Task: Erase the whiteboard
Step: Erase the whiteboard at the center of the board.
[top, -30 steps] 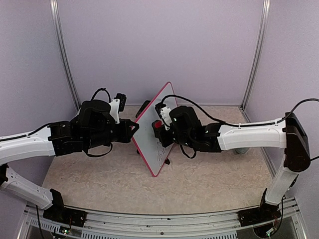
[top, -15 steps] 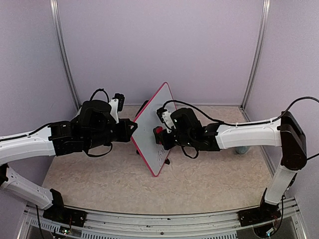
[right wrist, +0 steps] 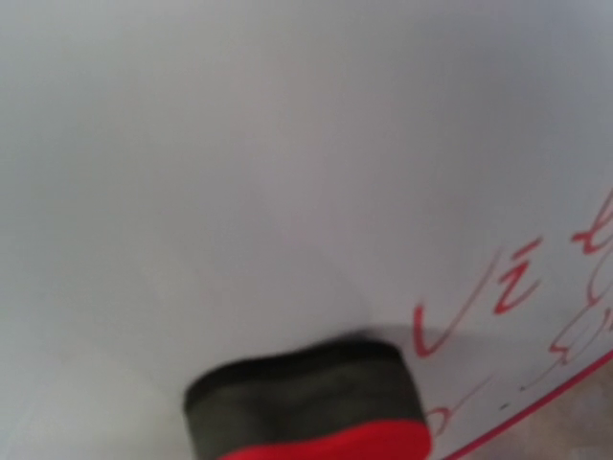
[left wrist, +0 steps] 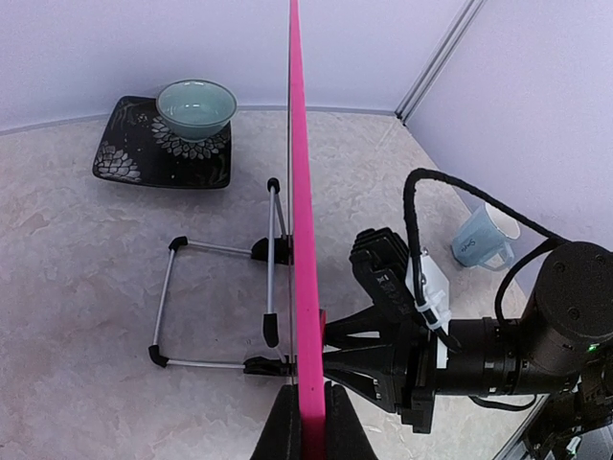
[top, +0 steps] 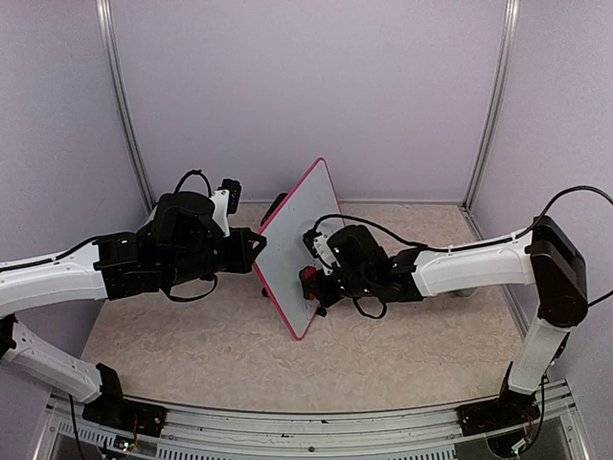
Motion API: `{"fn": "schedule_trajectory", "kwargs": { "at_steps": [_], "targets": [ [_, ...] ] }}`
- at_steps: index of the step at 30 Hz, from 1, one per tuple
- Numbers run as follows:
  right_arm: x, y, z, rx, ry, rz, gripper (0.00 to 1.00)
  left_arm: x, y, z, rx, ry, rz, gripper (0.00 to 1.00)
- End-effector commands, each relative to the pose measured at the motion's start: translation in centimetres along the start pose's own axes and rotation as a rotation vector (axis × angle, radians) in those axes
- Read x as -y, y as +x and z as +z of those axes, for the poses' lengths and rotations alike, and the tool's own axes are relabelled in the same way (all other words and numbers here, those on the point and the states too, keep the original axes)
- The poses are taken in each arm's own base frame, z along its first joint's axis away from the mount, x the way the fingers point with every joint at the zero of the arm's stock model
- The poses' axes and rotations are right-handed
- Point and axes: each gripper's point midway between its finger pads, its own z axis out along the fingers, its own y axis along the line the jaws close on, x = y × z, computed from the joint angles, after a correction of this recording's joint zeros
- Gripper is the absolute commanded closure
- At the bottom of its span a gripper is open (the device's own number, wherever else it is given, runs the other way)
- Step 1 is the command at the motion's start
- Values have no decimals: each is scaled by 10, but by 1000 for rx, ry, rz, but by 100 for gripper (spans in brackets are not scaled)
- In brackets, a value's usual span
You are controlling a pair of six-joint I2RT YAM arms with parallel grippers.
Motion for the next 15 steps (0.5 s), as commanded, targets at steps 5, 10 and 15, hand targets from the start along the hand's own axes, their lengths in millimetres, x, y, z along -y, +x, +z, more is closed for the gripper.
{"fn": "schedule_trajectory", "kwargs": {
  "at_steps": [5, 10, 15],
  "targets": [
    [-27, -62, -29, 149, -73, -2, 76, 27, 21, 1, -91, 117, 28, 100],
    [-28, -77, -35, 172, -67, -5, 76, 26, 23, 3, -94, 115, 29, 100],
    [-16, -56, -16, 109, -4, -10, 76, 26, 23, 3, -91, 115, 32, 100]
  ]
}}
